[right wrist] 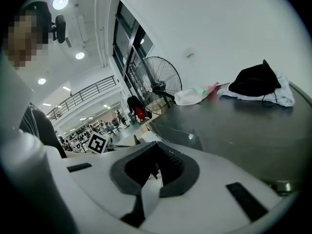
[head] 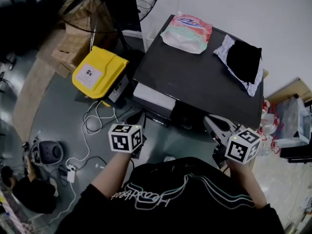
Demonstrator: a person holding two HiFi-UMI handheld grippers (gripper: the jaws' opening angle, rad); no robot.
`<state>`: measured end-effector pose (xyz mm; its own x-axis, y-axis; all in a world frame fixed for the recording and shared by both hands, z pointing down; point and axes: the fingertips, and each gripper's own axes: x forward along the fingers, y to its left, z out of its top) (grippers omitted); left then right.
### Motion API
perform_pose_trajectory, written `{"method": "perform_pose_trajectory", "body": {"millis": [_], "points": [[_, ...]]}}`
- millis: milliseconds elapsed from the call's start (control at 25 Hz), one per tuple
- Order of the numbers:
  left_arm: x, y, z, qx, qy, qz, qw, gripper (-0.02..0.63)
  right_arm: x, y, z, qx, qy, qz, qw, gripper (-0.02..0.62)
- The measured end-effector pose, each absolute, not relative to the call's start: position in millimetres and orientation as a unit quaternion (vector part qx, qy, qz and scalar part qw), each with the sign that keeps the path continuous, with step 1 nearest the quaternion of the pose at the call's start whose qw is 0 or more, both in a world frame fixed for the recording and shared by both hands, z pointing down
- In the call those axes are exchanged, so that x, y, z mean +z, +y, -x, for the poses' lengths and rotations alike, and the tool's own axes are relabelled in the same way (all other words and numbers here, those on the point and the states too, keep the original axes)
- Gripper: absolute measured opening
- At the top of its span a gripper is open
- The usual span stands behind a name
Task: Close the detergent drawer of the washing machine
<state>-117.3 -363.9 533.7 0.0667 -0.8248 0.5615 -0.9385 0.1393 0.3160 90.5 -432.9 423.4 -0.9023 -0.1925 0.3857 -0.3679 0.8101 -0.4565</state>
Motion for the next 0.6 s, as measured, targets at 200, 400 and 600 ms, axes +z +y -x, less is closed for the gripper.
{"method": "perform_pose_trajectory", "body": {"millis": [200,400,600], "points": [[534,-374,118,0.087,-0.682,-0.647,0.330,0.021,423,-439,-87,0.263,-0.941,-0.133,0.164,0.026],[533,-382,121,0.087,-0.683,-0.647,0.329,0.021,424,-441,-85,0.267,-0.941,-0.131,0.159,0.027],[533,-392,122,0.090,-0.676,-0.652,0.332,0.021,427,-439,-85,0.278,-0.937,-0.140,0.158,0.026]]}}
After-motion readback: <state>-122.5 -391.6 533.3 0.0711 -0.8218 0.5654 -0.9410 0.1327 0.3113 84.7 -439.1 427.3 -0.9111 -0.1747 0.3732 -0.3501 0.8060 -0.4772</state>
